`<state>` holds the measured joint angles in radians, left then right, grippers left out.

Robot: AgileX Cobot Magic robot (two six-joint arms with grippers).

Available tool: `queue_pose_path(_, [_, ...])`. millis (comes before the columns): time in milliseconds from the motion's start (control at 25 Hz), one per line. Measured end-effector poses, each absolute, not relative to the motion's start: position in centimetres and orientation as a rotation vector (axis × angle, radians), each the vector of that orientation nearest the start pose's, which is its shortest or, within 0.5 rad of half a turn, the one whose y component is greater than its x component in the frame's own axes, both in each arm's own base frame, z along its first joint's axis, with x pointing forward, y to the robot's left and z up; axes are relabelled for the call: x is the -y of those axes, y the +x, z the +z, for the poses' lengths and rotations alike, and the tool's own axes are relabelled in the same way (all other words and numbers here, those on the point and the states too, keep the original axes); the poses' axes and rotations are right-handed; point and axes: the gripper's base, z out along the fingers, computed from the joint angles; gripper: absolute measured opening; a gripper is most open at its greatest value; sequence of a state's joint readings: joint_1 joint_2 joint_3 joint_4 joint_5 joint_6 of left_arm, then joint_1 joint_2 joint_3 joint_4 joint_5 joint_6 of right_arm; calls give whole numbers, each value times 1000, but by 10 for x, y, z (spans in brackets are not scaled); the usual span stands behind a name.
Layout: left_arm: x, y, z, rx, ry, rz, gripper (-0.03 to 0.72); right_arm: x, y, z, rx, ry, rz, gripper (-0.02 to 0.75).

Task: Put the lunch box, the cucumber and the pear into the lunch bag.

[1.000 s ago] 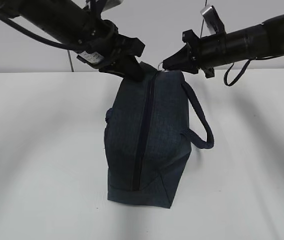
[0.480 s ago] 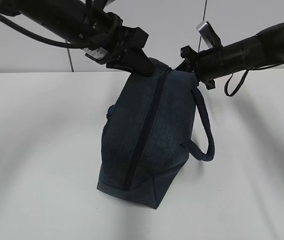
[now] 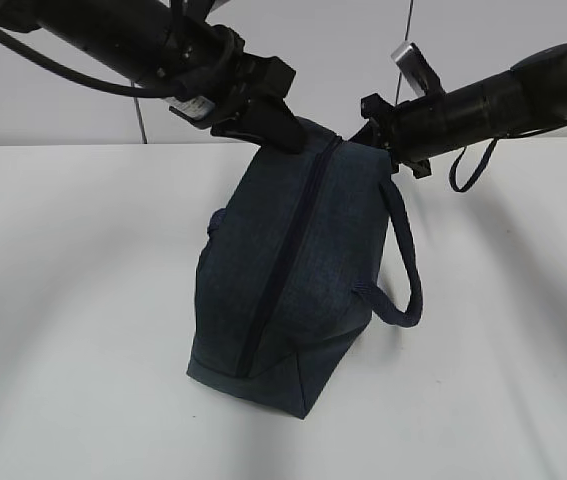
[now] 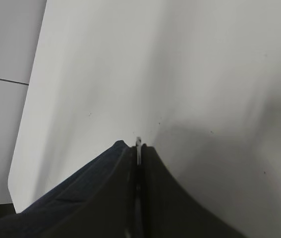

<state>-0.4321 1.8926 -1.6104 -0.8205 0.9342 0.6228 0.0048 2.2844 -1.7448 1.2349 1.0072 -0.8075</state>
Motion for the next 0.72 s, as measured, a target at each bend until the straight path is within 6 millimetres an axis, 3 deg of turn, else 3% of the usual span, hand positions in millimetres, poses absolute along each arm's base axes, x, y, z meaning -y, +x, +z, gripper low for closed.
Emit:
queue_pose_path(120, [224, 359, 292, -2351, 845, -946, 15, -75, 482, 179, -2320, -209, 1214, 57])
queue_pose_path(280, [224, 359, 292, -2368, 817, -940, 36, -74, 486, 183, -2290, -268, 1141, 289])
queue_pose_path(360, [223, 360, 292, -2366, 815, -924, 80, -73, 487, 196, -2269, -323, 1093, 375])
queue_pose_path(600, [218, 364, 298, -2334, 785, -881, 340, -66, 483, 253, -2212, -531, 856, 426])
queue_pose_path(720, [208, 368, 300, -2332, 753, -874, 403, -59, 476, 279, -2243, -573, 714, 422])
